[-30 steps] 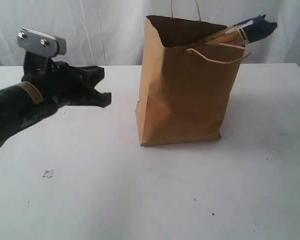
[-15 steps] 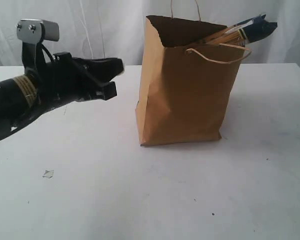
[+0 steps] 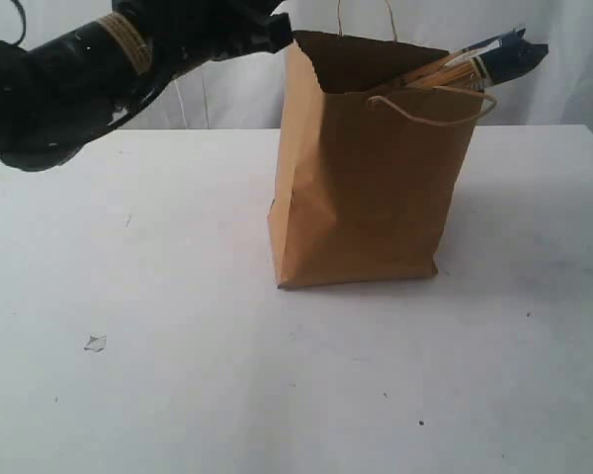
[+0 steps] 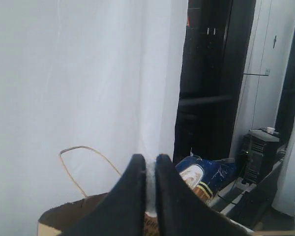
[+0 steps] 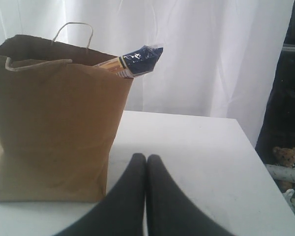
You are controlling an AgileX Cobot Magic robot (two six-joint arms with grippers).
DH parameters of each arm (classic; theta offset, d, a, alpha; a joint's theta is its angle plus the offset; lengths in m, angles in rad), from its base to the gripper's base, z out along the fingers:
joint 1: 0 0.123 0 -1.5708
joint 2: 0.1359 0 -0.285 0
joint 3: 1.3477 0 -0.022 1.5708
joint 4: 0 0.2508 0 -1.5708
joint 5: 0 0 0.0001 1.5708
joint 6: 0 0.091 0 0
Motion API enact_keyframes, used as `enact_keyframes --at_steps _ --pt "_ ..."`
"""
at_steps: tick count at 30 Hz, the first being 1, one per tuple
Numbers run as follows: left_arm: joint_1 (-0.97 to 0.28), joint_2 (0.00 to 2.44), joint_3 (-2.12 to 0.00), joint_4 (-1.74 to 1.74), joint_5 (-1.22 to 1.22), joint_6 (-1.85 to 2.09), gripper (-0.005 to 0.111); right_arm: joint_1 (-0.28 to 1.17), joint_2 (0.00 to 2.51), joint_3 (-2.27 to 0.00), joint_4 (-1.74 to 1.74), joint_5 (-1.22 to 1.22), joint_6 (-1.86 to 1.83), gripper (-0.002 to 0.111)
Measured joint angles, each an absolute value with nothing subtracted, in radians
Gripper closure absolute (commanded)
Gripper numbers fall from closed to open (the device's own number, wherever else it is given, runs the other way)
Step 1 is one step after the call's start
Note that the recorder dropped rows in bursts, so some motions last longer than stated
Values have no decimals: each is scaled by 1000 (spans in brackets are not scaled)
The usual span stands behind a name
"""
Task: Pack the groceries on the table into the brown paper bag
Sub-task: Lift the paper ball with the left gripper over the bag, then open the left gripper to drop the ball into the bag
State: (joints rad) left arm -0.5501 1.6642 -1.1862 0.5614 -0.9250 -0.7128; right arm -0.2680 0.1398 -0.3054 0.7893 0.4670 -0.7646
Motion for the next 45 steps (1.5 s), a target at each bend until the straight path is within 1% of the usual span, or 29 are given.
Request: enact_keyframes --at_steps 5,7,8,9,13,15,16,18,20,31,36,38,40,45 --pt "-607 1787 -1303 673 -916 -723 107 -268 140 -305 789 467 -765 108" --pt "-626 1835 -1345 740 -902 -723 101 -268 140 -305 789 467 -765 108" --pt "-628 1848 -1357 755 -900 -723 97 -268 140 -305 789 467 -765 108" --pt "-630 1858 -1364 762 -895 -723 90 -268 140 -305 789 467 -765 108" --pt "-632 1884 -1393 771 -885 -723 56 -268 140 -305 789 467 -765 108" --pt "-632 1885 -1401 771 -875 -723 44 -268 140 -305 789 467 -765 108" --pt "-632 1885 -1404 771 -872 -723 38 -268 140 -305 789 467 -765 108" --pt "-634 1885 -1404 773 -870 -725 32 -268 140 -305 789 467 -765 108" --pt "-634 1888 -1404 777 -868 -734 29 -268 140 -305 789 467 -765 108" --pt "-634 1890 -1404 821 -851 -753 29 -268 140 -305 789 467 -765 108" --pt "-636 1877 -1404 885 -755 -761 31 -268 140 -305 789 467 -765 108" --pt "-638 1854 -1404 915 -688 -771 36 -268 140 -305 789 467 -765 108" --pt "-638 1832 -1407 946 -615 -798 45 -268 140 -305 789 467 -765 108" --pt "-640 1765 -1407 1044 -363 -930 79 -268 140 -305 789 467 -765 108"
